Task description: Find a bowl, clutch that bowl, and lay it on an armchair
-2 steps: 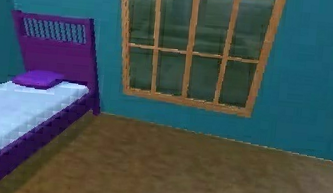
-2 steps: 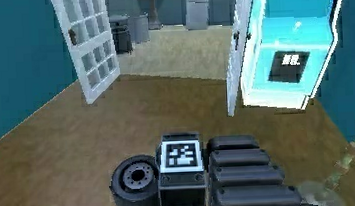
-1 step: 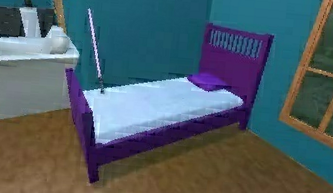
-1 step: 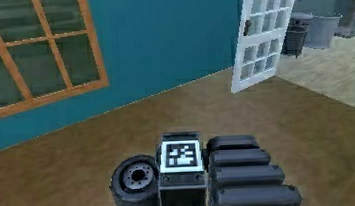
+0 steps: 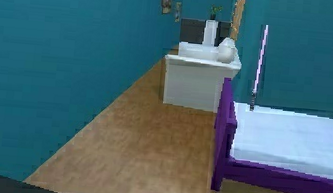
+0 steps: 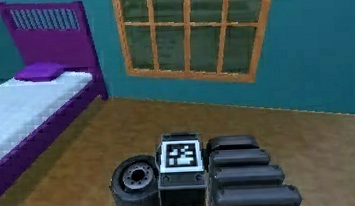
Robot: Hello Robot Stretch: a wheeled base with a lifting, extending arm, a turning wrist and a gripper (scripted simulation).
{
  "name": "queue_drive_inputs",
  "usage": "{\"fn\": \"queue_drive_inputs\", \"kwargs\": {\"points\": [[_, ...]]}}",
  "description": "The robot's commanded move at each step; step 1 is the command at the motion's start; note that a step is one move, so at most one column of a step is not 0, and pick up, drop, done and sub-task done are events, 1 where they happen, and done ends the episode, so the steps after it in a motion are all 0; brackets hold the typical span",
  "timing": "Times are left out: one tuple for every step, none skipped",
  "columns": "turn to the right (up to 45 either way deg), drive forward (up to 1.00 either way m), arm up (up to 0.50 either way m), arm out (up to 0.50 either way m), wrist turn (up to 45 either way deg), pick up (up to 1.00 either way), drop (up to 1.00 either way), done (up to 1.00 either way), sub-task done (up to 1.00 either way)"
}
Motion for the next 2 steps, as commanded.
{"fn": "queue_drive_inputs", "kwargs": {"points": [[-24.0, 0.0, 0.0, 0.0, 0.0, 0.0, 0.0, 0.0, 0.0], [45.0, 0.0, 0.0, 0.0, 0.0, 0.0, 0.0, 0.0, 0.0]]}}
